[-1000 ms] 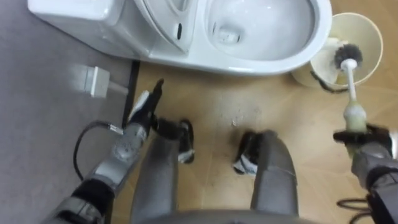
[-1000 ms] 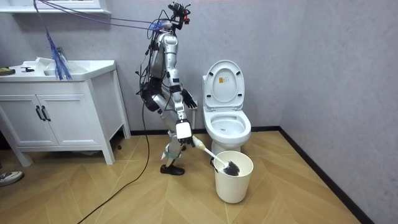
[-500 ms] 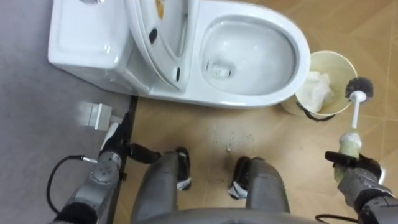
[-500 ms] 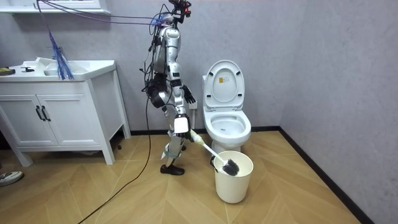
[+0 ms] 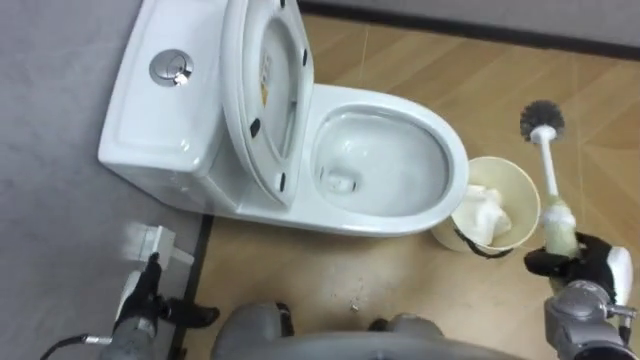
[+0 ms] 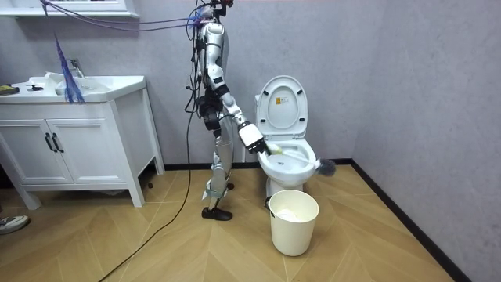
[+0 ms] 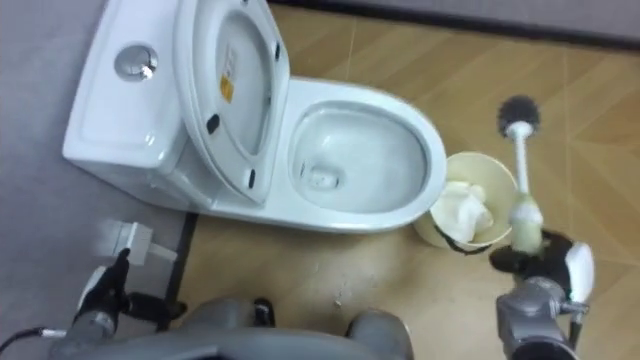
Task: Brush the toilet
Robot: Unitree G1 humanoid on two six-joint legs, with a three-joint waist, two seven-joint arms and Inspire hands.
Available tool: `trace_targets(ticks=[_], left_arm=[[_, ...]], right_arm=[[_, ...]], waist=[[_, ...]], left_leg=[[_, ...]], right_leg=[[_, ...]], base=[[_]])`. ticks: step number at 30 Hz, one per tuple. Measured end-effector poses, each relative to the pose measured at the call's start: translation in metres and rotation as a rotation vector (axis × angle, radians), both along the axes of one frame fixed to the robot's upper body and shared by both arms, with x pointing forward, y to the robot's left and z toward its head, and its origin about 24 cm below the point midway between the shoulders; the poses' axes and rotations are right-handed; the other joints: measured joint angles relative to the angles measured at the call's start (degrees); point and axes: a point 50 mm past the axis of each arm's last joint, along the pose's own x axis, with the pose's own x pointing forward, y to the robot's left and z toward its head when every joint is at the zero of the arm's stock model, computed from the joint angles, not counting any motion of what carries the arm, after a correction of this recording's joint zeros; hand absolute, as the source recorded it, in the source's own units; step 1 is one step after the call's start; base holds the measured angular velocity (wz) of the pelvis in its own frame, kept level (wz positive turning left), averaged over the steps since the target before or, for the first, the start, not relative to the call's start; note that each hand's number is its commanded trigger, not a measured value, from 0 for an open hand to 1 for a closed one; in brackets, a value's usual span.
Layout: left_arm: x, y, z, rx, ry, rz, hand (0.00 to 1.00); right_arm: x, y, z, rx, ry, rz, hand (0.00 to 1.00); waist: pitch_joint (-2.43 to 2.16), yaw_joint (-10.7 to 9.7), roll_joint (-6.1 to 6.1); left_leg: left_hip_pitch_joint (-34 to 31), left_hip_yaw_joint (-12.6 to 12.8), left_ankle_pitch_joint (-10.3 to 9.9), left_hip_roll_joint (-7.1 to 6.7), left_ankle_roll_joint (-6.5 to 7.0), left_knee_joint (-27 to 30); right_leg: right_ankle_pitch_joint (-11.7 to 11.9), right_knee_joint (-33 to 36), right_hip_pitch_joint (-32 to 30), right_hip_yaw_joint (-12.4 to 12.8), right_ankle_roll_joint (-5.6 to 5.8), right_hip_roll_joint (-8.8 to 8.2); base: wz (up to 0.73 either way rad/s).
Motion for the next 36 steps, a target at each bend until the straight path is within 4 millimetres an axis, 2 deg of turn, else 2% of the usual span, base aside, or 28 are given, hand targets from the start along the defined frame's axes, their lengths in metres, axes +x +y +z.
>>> trace_targets(ticks=[2,4,6,11,16,18,19,23,26,27,29,30,33,36], left_arm=[[-0.006,0.003,0.000,0.006,0.006,0.030,0.00],[-0.011,0.005,0.001,0.021,0.010,0.040,0.00],[-0.012,0.006,0.003,0.045,0.005,0.025,0.00],[-0.002,0.000,0.009,0.065,-0.066,0.042,0.00],[0.003,0.002,0.018,0.136,-0.122,0.054,0.00],[0.004,0.002,0.023,0.177,-0.144,0.035,0.00],[0.009,0.001,0.029,0.206,-0.180,0.015,0.00],[0.025,-0.006,0.050,0.276,-0.308,-0.043,0.00],[0.042,-0.009,0.068,0.334,-0.414,-0.106,0.00],[0.049,-0.011,0.074,0.358,-0.457,-0.124,0.00],[0.060,-0.012,0.082,0.370,-0.522,-0.127,0.00],[0.069,-0.014,0.088,0.388,-0.564,-0.143,0.00],[0.085,-0.020,0.101,0.415,-0.665,-0.166,0.00],[0.101,-0.024,0.116,0.433,-0.750,-0.211,0.00]], right_arm=[[0.001,0.003,0.002,-0.036,-0.001,0.064,1.00],[-0.003,0.008,0.002,-0.075,0.016,0.134,1.00],[-0.006,0.013,0.000,-0.085,0.035,0.178,1.00],[-0.009,0.029,-0.010,-0.113,0.130,0.349,1.00],[-0.031,0.035,-0.023,-0.098,0.254,0.429,1.00],[-0.041,0.034,-0.026,-0.096,0.289,0.434,1.00],[-0.045,0.032,-0.028,-0.097,0.317,0.438,1.00],[-0.051,0.028,-0.033,-0.086,0.368,0.442,1.00],[-0.059,0.028,-0.037,-0.069,0.412,0.461,1.00],[-0.063,0.028,-0.038,-0.064,0.432,0.468,1.00],[-0.069,0.027,-0.042,-0.052,0.473,0.480,1.00],[-0.071,0.026,-0.043,-0.050,0.497,0.493,1.00],[-0.078,0.025,-0.047,-0.030,0.540,0.501,1.00],[-0.079,0.023,-0.047,-0.020,0.565,0.505,1.00]], waist=[[0.06,0.5,-0.17],[0.16,1.0,0.07],[0.17,1.6,0.09],[0.29,3.1,0.76],[0.21,4.0,1.00],[0.30,5.3,0.91],[0.32,6.1,0.86],[0.31,6.7,0.85],[0.30,7.5,0.77],[0.49,7.6,0.42],[0.58,7.6,0.12],[0.49,7.5,0.30],[0.66,6.4,-0.22],[0.52,5.4,-0.65]], left_leg=[[1.6,-0.4,0.0,0.02,-0.26,-0.5],[3.1,-1.7,-0.2,0.03,-0.53,-1.0],[4.1,-2.3,-0.2,0.02,-0.73,-1.3],[4.6,-3.2,0.0,-0.16,-0.96,-1.6],[4.8,-5.7,0.1,-1.04,-1.10,-1.9],[5.3,-5.9,0.1,-0.99,-1.11,-1.9],[5.3,-5.9,0.1,-0.90,-1.12,-1.7],[4.4,-7.1,0.1,-0.91,-1.18,-1.2],[4.1,-7.5,0.2,-0.93,-1.30,-1.3],[4.2,-7.7,0.2,-1.09,-1.30,-1.3],[4.2,-7.9,0.3,-1.23,-1.30,-1.3],[4.1,-8.0,0.3,-1.29,-1.30,-1.2],[3.8,-8.7,0.4,-1.61,-1.24,-1.2],[3.0,-8.7,0.6,-1.70,-1.20,-0.9]], right_leg=[[0.1,-1.2,1.7,-0.7,-0.05,0.23],[0.5,-3.4,4.9,-3.6,0.03,0.49],[0.5,-3.8,6.5,-5.1,0.05,0.57],[0.5,-4.8,7.9,-6.1,0.05,0.71],[0.6,-6.7,9.9,-8.4,0.17,0.75],[0.6,-6.7,10.6,-8.5,0.18,0.83],[0.6,-6.7,10.6,-8.6,0.18,0.83],[0.5,-6.5,10.4,-10.1,0.20,0.86],[0.5,-6.4,10.3,-10.3,0.19,0.92],[0.5,-6.4,10.5,-10.3,0.19,0.90],[0.5,-6.4,10.6,-10.3,0.23,0.89],[0.5,-6.4,10.5,-10.3,0.23,0.89],[0.5,-6.5,10.5,-10.6,0.27,0.83],[0.5,-6.4,9.6,-9.9,0.29,0.81]], base=[[0.13],[0.27],[0.19],[0.12],[0.22],[0.07],[0.00],[0.18],[0.05],[0.05],[0.02],[0.00],[0.10],[0.04]])
